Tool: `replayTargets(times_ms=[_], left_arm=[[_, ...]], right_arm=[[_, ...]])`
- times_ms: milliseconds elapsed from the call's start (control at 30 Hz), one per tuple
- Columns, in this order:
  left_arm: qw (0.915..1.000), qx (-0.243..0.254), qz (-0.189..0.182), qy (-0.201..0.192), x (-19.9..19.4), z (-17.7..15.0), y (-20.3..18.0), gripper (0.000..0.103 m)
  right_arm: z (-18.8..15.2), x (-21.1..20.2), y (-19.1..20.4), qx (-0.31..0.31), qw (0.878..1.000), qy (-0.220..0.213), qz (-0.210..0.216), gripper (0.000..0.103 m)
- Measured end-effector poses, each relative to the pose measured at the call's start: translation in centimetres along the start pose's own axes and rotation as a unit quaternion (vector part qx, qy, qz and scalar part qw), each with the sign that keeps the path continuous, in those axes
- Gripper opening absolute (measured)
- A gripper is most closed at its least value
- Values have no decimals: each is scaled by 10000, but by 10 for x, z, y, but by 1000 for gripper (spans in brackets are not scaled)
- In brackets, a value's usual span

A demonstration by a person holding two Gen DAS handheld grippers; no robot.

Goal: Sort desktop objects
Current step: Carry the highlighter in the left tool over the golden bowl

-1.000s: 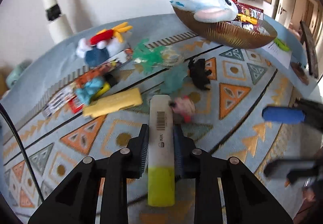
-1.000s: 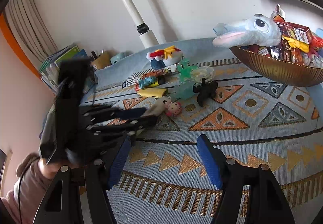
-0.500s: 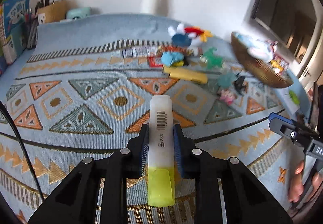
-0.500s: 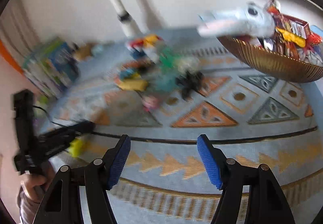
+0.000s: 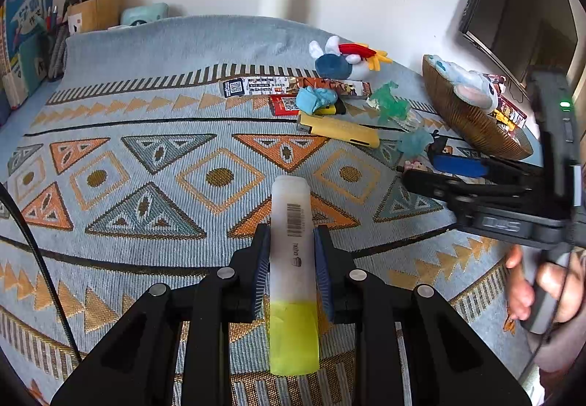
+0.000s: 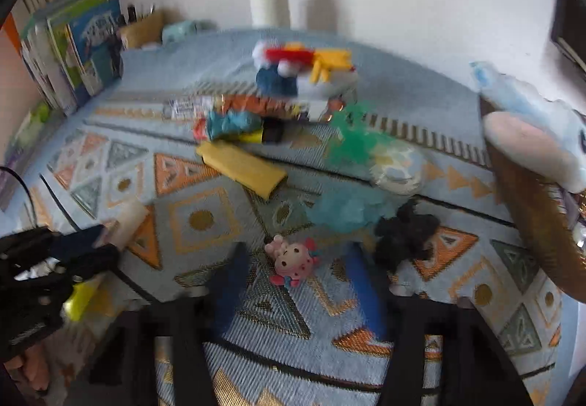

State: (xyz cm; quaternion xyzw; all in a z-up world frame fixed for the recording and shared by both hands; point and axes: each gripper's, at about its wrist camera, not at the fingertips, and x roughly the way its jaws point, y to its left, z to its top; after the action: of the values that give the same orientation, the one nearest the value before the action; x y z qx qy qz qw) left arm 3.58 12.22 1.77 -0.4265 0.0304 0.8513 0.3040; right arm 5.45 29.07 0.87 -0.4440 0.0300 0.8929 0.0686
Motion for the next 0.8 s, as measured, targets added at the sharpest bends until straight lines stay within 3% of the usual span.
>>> replayTargets(times_ms=[33, 67, 233, 433, 567, 667, 800], left_arm=[[10000, -5, -6, -1, 0, 0, 0, 22], [10000, -10, -12, -2, 0, 0, 0, 22], [10000, 7, 9, -3, 0, -1, 0, 22], [9998, 108, 138, -2, 0, -1, -5, 22], [9993, 189, 286, -142, -4, -2, -13, 21], [9993, 29, 13, -366, -14, 3, -27, 21], [9963, 385, -379, -669, -29, 24, -74, 21]], right_arm=[[-1, -1, 3, -84, 10000, -13, -17, 31], [-3, -4, 6, -118, 9999, -47, -6, 28], [-21, -30, 2, 145, 9989, -251, 360, 28], [-70, -80, -34, 914, 9898, -599, 918, 28], [-111, -100, -76, 1565, 9816, -639, 894, 28], [-130, -115, -116, 2035, 9747, -668, 634, 28], [-134, -147, -162, 2488, 9624, -1057, 283, 28]])
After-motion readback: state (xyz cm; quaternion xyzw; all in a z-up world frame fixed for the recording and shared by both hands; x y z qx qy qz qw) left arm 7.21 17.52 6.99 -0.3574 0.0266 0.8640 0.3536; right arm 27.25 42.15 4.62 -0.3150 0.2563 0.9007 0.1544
